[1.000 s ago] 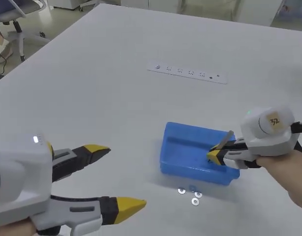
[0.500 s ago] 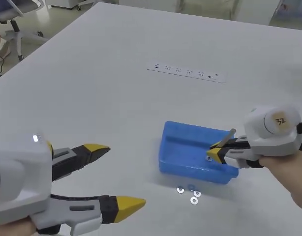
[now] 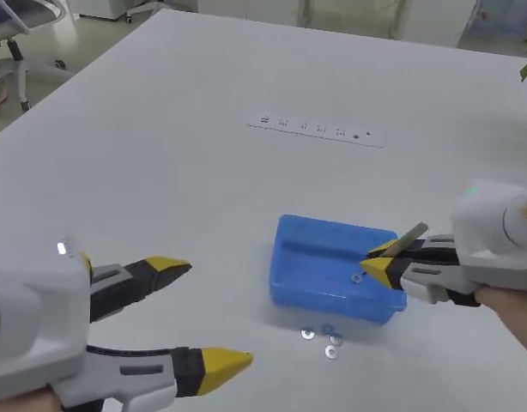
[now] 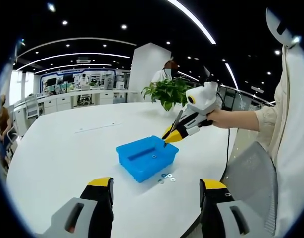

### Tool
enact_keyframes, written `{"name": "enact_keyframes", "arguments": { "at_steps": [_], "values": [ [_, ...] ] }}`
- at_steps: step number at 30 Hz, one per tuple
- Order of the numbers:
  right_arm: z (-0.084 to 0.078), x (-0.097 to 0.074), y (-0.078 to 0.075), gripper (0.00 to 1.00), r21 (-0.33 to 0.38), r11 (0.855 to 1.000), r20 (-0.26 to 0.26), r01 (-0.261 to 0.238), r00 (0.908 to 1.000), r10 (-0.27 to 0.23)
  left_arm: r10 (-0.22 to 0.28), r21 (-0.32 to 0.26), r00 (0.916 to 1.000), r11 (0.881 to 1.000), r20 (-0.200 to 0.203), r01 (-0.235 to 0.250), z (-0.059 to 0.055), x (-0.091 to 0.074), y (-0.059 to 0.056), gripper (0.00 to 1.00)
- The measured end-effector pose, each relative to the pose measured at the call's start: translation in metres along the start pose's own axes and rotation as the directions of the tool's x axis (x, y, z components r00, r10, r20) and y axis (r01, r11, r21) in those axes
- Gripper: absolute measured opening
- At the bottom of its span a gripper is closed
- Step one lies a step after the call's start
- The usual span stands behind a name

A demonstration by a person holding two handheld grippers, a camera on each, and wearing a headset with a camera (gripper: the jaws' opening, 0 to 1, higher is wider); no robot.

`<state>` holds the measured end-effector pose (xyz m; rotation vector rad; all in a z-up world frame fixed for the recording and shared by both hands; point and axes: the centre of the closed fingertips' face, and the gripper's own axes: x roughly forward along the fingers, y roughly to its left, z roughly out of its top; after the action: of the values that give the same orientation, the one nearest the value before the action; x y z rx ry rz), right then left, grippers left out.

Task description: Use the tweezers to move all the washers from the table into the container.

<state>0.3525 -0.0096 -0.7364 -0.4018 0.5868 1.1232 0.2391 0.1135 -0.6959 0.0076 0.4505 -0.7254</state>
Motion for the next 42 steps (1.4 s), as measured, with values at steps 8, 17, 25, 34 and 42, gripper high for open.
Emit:
{"name": "enact_keyframes", "arguments": {
  "at_steps": [8,17,25,34,42],
  "values": [
    [-0.007,-0.011,0.031,0.05,-0.039,0.998,-0.028,-0.051,0.9984,0.05,-0.015,0.006,0.9999,1.0,-0.003,0.015,0.0,0.003,-0.005,0.71],
    [-0.024,0.0,0.061,0.05,-0.06,0.989,-0.06,-0.137,0.9892,0.134,-0.026,0.01,0.9996,1.0,-0.006,0.026,0.0,0.004,-0.008,0.7],
    [-0.043,0.019,0.079,0.05,-0.093,0.975,-0.1,-0.202,0.9761,0.193,-0.023,0.011,0.9997,1.0,-0.008,0.023,-0.001,0.003,-0.007,0.7],
    [-0.055,0.032,0.092,0.05,-0.201,0.945,-0.173,-0.257,0.9592,0.224,-0.011,0.006,0.9998,1.0,-0.014,0.011,-0.005,0.0,-0.003,0.7],
    [-0.059,0.036,0.087,0.05,-0.222,0.942,-0.201,-0.253,0.957,0.209,-0.005,0.005,0.9998,1.0,-0.02,0.005,-0.007,0.0,-0.001,0.7]
  ]
}}
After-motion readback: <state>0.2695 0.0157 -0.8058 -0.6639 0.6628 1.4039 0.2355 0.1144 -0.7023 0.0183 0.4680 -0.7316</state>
